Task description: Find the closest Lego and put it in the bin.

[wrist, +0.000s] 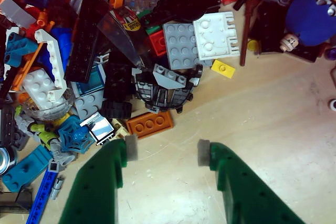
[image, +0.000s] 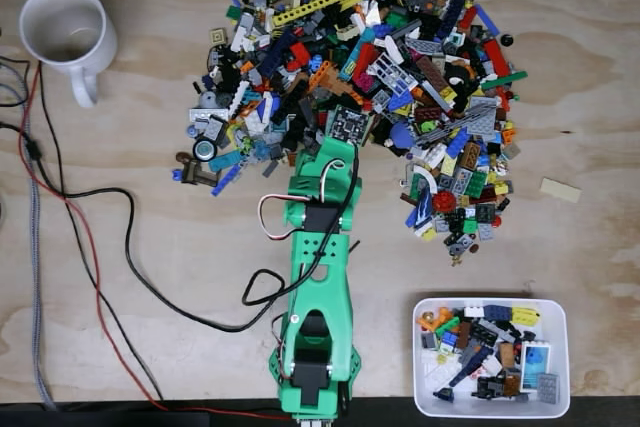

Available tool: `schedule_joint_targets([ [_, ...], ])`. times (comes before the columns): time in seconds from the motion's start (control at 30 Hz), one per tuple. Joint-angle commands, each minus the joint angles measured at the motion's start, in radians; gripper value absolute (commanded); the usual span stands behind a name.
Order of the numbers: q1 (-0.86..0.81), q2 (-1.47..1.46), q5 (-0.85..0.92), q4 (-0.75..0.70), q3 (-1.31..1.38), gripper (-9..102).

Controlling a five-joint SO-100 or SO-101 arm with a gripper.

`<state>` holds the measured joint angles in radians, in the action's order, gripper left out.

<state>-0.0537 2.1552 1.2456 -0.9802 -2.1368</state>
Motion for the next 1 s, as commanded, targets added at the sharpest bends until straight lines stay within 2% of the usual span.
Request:
schedule_joint_targets([
  [0.0,-0.011,-0.009,0.0,0.006,0.075,18],
  [0.67,-0.002,-0.003,0.002,-0.011,0.077,18],
  [0.83,0.201,0.005,-0.063,-0.115,0.077,17],
  [0.97,0.364,-0.115,-0.167,-0.126,0.117,17],
])
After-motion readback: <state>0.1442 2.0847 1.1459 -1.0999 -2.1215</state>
